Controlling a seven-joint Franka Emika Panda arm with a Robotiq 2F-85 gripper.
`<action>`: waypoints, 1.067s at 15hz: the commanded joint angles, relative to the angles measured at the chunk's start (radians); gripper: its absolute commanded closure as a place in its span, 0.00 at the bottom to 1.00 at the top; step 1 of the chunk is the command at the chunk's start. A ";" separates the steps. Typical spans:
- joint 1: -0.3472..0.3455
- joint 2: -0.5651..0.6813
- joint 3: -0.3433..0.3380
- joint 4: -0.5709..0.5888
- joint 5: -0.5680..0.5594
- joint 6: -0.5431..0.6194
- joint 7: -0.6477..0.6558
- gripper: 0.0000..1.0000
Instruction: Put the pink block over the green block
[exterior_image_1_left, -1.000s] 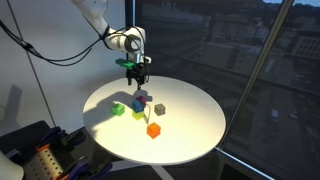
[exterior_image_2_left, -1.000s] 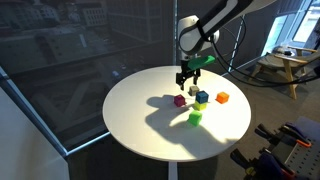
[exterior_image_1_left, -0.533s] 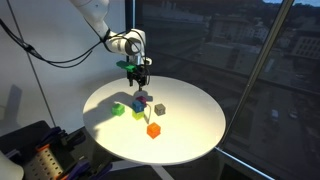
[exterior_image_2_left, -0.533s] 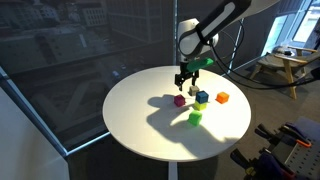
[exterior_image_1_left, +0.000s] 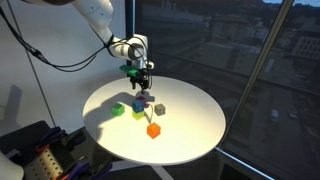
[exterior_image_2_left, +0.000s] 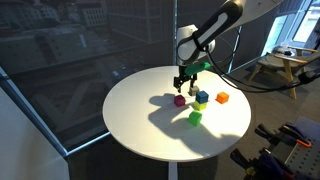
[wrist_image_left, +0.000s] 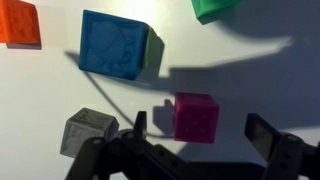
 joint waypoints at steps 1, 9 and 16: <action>0.011 0.058 -0.015 0.077 -0.004 -0.016 0.024 0.00; 0.005 0.146 -0.024 0.171 0.000 -0.030 0.012 0.00; 0.008 0.205 -0.024 0.234 0.000 -0.032 0.009 0.00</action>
